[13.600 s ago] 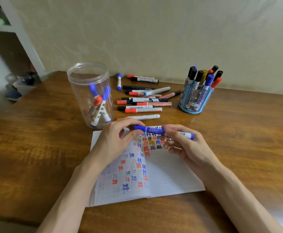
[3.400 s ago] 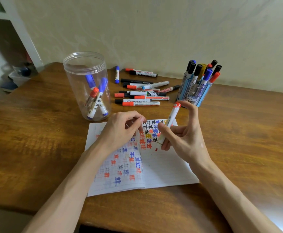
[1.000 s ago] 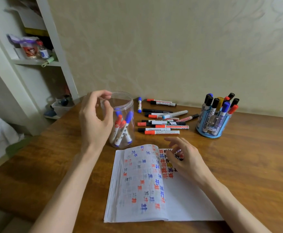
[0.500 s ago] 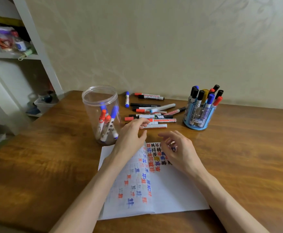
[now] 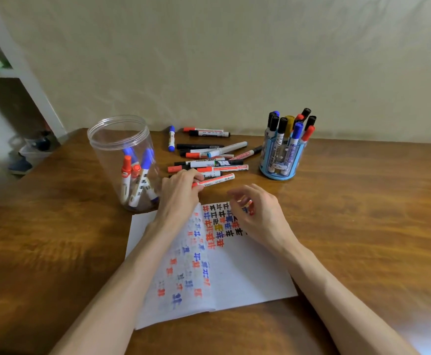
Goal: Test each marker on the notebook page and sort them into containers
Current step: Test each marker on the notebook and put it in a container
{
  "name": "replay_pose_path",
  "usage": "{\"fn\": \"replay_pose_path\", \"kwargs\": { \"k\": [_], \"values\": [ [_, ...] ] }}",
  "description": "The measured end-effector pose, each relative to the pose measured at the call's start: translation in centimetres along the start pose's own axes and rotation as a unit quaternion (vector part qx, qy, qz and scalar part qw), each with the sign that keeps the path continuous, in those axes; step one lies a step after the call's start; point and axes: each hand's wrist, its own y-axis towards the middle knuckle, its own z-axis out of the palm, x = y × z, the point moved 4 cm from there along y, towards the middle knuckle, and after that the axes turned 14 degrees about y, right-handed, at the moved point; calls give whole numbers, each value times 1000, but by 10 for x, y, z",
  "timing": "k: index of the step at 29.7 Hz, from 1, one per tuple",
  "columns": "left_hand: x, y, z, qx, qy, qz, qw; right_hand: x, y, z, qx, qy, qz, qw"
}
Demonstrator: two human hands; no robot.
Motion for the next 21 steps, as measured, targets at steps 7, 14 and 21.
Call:
{"fn": "replay_pose_path", "kwargs": {
  "k": [7, 14, 21],
  "values": [
    [-19, -29, -33, 51, -226, 109, 967, 7, -2, 0, -22, 244, 102, 964],
    [-15, -57, -36, 76, -173, 130, 973, 11, -8, -2, -88, 352, 139, 922],
    [-12, -66, -35, 62, -158, 156, 973, 18, -11, 2, -41, 321, 126, 938]
  ]
}}
